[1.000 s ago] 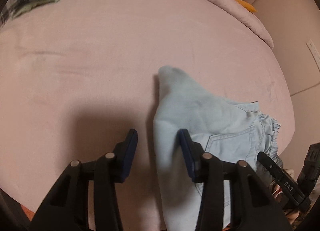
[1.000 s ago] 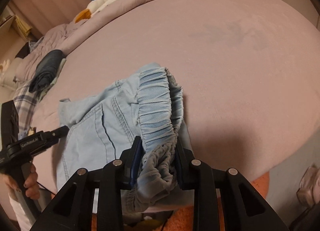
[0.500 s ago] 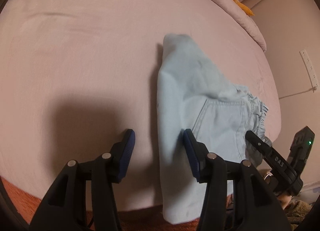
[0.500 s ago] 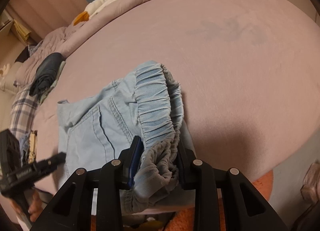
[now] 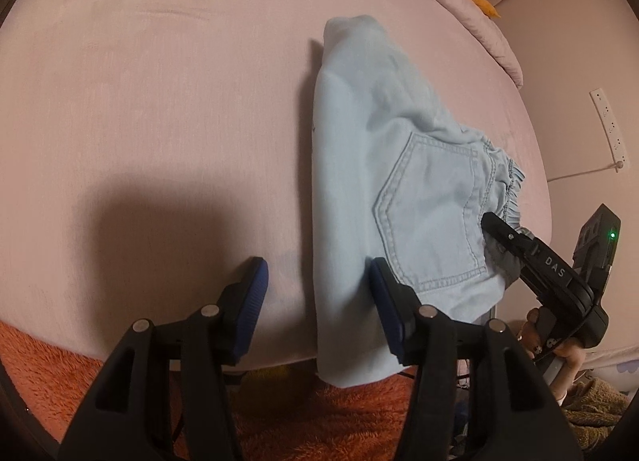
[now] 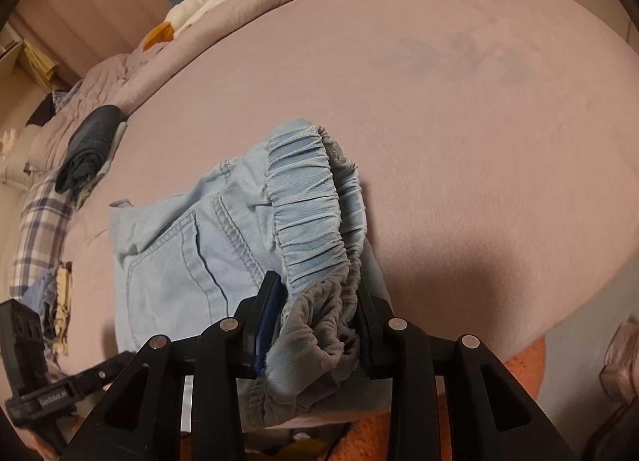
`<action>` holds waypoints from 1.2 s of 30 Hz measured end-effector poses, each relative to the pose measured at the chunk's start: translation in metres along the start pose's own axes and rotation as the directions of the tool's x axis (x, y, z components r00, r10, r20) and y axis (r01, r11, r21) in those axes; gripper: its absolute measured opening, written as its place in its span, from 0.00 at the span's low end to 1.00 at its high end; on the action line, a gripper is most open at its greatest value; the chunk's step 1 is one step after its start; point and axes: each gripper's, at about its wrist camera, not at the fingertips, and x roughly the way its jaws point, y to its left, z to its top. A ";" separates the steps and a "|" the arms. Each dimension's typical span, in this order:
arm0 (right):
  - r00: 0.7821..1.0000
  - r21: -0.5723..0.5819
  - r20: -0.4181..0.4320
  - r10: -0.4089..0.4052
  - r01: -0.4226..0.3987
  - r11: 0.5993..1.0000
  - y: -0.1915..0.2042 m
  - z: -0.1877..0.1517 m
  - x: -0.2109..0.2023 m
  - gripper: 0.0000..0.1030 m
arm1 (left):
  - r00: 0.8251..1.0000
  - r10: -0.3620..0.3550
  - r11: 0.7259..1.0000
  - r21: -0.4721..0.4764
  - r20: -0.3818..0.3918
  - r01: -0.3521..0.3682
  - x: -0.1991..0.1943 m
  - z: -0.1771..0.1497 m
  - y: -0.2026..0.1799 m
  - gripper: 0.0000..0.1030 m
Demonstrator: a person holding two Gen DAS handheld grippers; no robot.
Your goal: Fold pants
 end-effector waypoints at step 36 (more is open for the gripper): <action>1.000 0.011 0.019 -0.004 0.003 1.000 0.001 -0.002 0.003 0.33 | 1.000 -0.004 0.998 0.064 -0.018 0.005 0.007 -0.003 -0.005 0.71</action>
